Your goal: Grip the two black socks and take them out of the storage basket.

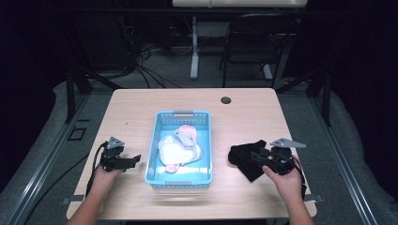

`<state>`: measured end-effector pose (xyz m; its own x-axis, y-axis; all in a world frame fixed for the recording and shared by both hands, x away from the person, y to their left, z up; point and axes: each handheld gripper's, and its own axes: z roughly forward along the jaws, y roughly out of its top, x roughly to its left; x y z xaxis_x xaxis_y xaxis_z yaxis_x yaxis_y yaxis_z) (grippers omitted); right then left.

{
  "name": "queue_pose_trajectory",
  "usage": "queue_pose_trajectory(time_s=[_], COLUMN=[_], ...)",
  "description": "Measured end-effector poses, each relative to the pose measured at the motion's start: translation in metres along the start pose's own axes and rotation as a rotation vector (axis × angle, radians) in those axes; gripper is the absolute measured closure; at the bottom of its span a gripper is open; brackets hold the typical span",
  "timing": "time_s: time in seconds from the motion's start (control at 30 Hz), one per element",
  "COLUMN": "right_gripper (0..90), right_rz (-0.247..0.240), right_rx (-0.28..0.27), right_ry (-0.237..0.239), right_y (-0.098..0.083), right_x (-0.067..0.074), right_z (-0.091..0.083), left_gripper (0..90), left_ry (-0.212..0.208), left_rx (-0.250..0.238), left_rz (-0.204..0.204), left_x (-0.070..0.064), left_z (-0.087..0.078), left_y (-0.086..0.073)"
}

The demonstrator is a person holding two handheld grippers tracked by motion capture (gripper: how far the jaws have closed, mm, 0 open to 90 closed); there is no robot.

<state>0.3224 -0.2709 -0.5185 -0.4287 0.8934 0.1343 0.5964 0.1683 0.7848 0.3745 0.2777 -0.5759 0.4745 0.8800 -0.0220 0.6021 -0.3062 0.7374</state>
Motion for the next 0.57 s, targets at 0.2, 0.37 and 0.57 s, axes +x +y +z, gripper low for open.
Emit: queue_pose_trajectory(time_s=[0.2, 0.37, 0.57], right_gripper=[50.1, 46.5, 46.5], right_rz=[-0.035, -0.123, -0.038], right_rx=[0.006, -0.04, -0.069], right_ry=[0.005, -0.059, -0.098], right_y=[-0.003, -0.005, -0.007], right_x=[0.008, 0.009, -0.01], right_z=[0.009, 0.012, 0.005], left_gripper=[14.0, 14.0, 14.1], left_ry=[-0.004, -0.005, -0.003], left_rx=[0.002, 0.006, 0.006], left_rz=[0.001, 0.006, 0.005], left_x=[0.0, 0.0, 0.0], left_z=[0.0, 0.0, 0.001], left_y=[0.0, 0.001, 0.001])
